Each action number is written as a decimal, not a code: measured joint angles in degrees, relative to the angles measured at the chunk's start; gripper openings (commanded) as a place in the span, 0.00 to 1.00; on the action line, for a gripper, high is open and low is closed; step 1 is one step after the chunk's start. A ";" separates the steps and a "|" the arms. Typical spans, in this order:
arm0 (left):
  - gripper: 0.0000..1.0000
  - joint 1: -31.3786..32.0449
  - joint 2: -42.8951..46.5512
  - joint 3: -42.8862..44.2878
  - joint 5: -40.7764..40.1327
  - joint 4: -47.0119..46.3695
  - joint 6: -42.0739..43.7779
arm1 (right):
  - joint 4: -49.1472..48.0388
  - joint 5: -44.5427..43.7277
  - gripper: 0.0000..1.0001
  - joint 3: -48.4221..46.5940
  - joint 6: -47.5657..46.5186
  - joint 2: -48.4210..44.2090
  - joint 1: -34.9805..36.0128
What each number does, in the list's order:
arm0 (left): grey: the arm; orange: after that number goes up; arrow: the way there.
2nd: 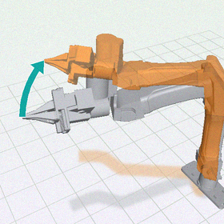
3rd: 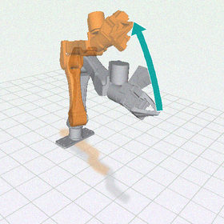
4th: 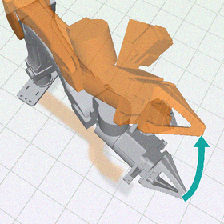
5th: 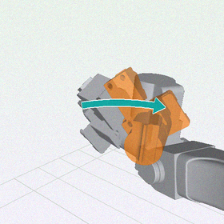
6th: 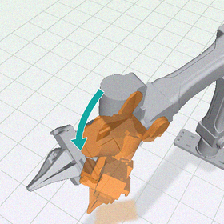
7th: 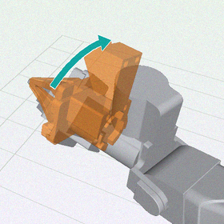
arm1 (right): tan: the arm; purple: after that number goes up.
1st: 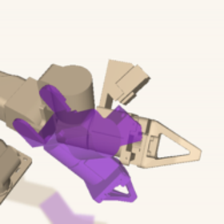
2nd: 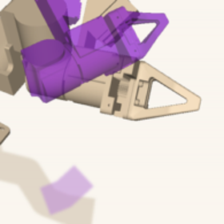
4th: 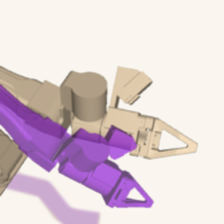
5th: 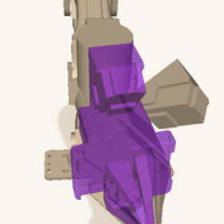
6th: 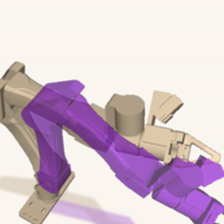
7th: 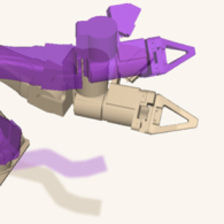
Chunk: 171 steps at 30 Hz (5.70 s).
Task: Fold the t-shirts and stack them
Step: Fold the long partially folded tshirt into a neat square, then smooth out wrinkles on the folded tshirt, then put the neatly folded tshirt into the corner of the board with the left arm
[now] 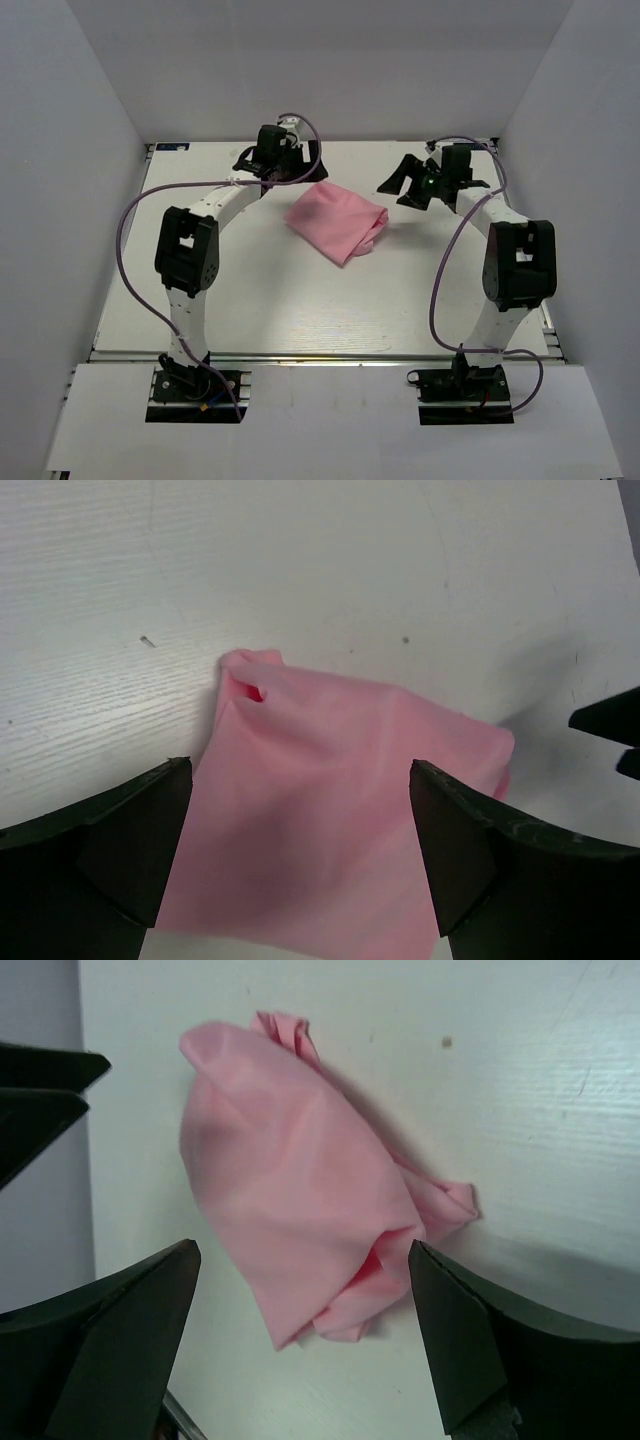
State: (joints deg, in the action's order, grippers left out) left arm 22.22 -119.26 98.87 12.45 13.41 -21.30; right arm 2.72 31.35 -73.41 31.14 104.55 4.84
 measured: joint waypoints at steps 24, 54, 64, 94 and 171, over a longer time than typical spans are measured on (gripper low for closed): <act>1.00 0.94 -17.49 13.46 15.45 -5.20 5.20 | -4.85 12.22 0.90 0.07 -1.90 11.02 7.26; 1.00 4.46 -6.25 -19.61 21.57 -25.33 -5.62 | 3.43 7.34 0.90 4.81 -9.01 8.07 4.55; 1.00 9.88 16.59 -41.59 17.22 -21.88 -6.27 | 12.22 4.59 0.90 9.33 -16.52 -1.51 4.72; 1.00 13.92 13.11 -29.22 19.96 -10.32 13.62 | 11.34 10.01 0.90 9.53 -16.31 -8.04 4.96; 0.00 16.90 8.57 -27.43 -7.82 7.28 -10.88 | 18.38 -25.27 0.90 24.46 -14.88 -36.48 0.39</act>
State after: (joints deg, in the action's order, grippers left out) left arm 39.11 -110.69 71.44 4.62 20.69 -32.18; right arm 21.10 6.09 -48.95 16.25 68.07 5.23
